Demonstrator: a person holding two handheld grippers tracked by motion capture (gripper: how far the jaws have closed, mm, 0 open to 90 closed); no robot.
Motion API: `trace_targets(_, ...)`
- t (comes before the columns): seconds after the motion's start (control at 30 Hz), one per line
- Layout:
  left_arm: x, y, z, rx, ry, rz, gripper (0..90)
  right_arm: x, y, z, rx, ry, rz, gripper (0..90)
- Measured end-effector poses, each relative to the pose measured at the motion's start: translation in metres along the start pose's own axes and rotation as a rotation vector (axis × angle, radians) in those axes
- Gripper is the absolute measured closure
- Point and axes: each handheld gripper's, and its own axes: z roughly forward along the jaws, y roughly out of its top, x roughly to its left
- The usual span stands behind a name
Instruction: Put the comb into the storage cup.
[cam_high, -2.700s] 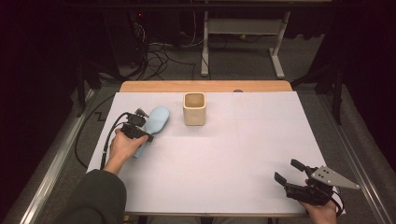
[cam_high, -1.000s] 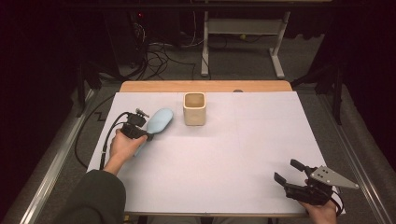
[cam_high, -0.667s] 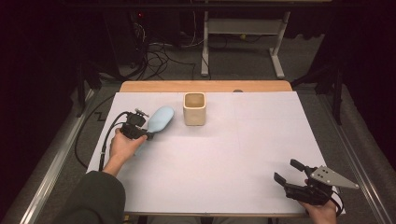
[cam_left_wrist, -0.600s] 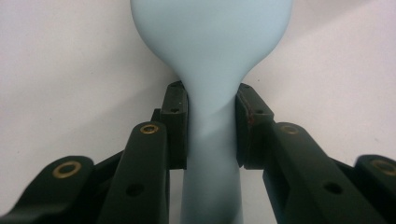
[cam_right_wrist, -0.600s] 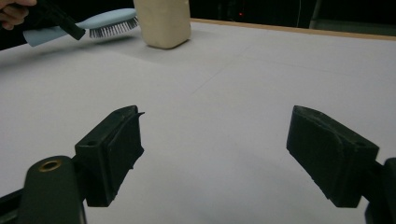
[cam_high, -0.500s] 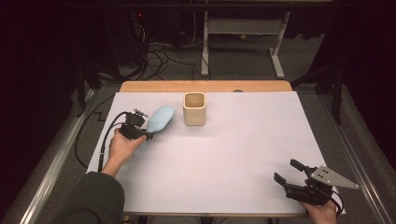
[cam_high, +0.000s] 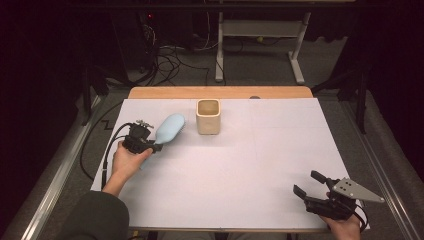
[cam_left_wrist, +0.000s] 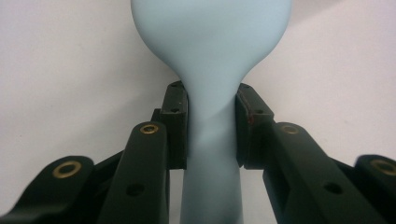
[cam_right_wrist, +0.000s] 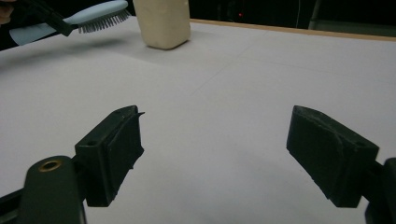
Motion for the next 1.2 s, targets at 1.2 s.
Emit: trace_targets(1.2,-0.053,-0.046,-0.034,-0.15,-0.125,0.106,69.7,0.0,0.0,0.001,0.008,-0.005,0.0,18.9)
